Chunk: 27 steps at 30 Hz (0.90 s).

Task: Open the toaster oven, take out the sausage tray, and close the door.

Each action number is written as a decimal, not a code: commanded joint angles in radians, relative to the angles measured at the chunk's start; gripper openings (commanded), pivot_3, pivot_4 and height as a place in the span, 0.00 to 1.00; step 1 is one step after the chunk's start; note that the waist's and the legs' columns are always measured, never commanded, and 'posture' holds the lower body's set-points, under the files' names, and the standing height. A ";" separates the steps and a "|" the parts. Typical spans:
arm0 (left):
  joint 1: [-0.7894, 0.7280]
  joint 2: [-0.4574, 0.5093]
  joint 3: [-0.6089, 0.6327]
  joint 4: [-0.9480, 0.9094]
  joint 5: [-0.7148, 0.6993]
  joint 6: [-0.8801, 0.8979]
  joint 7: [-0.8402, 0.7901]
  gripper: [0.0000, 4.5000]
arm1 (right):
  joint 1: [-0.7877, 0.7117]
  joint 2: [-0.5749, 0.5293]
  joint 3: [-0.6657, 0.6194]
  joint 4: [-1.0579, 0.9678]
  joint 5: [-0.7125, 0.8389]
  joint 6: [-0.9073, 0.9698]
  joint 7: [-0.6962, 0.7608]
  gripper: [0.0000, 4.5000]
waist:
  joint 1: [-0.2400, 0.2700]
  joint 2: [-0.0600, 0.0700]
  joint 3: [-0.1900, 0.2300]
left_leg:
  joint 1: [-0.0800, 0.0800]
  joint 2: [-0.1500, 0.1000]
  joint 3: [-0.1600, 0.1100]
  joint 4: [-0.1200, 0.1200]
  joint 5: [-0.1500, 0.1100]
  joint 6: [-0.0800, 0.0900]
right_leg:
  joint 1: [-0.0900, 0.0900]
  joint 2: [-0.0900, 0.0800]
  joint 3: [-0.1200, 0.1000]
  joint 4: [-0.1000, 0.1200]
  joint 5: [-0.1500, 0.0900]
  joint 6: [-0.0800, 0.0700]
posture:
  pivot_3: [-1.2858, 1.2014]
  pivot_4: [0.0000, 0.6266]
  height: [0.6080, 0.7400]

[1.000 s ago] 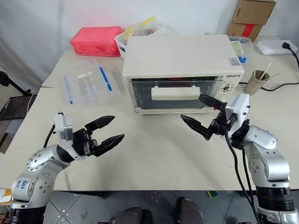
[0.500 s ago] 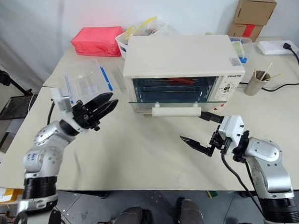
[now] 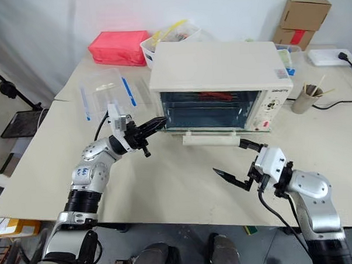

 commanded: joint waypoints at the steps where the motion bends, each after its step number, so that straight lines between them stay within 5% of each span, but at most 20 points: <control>1: 0.003 -0.005 -0.029 -0.002 0.024 -0.029 -0.044 0.00 | 0.125 0.011 -0.086 -0.066 -0.014 -0.060 -0.059 1.00 | -0.002 0.000 0.000 | 0.000 0.000 0.001 0.000 0.000 0.000 | 0.000 0.000 0.000 0.000 0.000 0.001 | 0.52 0.24 1.00; 10: 0.086 0.040 -0.077 0.002 0.111 -0.093 -0.105 0.00 | 0.427 0.049 -0.308 -0.093 -0.034 -0.100 -0.220 1.00 | -0.012 0.000 0.000 | 0.002 0.000 0.002 0.000 0.000 0.000 | 0.001 -0.002 0.005 0.000 0.001 0.001 | 0.52 0.24 1.00; 15: 0.153 0.064 -0.087 0.000 0.151 -0.146 -0.113 0.00 | 0.395 -0.017 -0.339 -0.170 -0.044 -0.034 -0.258 1.00 | -0.015 0.000 0.000 | 0.002 0.002 0.002 0.000 -0.001 -0.001 | 0.000 -0.005 0.007 0.000 0.000 0.000 | 0.52 0.24 1.00; 19: 0.181 0.058 -0.067 -0.047 0.147 -0.138 -0.063 0.00 | 0.238 -0.073 -0.217 -0.260 -0.112 0.064 -0.300 1.00 | -0.015 0.001 0.000 | 0.003 0.002 0.002 0.000 -0.001 -0.001 | 0.000 -0.008 0.009 0.000 0.000 0.000 | 0.52 0.24 1.00; 24: 0.253 0.073 -0.025 -0.217 0.078 -0.029 -0.010 0.25 | -0.028 -0.051 0.002 -0.298 -0.419 0.282 -0.481 1.00 | -0.013 0.001 0.000 | 0.001 0.003 0.001 0.000 -0.002 -0.002 | -0.003 -0.007 0.007 0.002 -0.001 -0.002 | 0.52 0.24 1.00; 27: 0.305 0.096 0.023 -0.344 0.035 0.018 0.029 0.45 | -0.208 0.007 0.142 -0.224 -0.460 0.259 -0.484 1.00 | -0.020 0.001 0.000 | -0.001 0.003 0.001 0.000 -0.001 -0.001 | -0.004 -0.006 0.006 0.002 -0.001 -0.002 | 0.52 0.24 1.00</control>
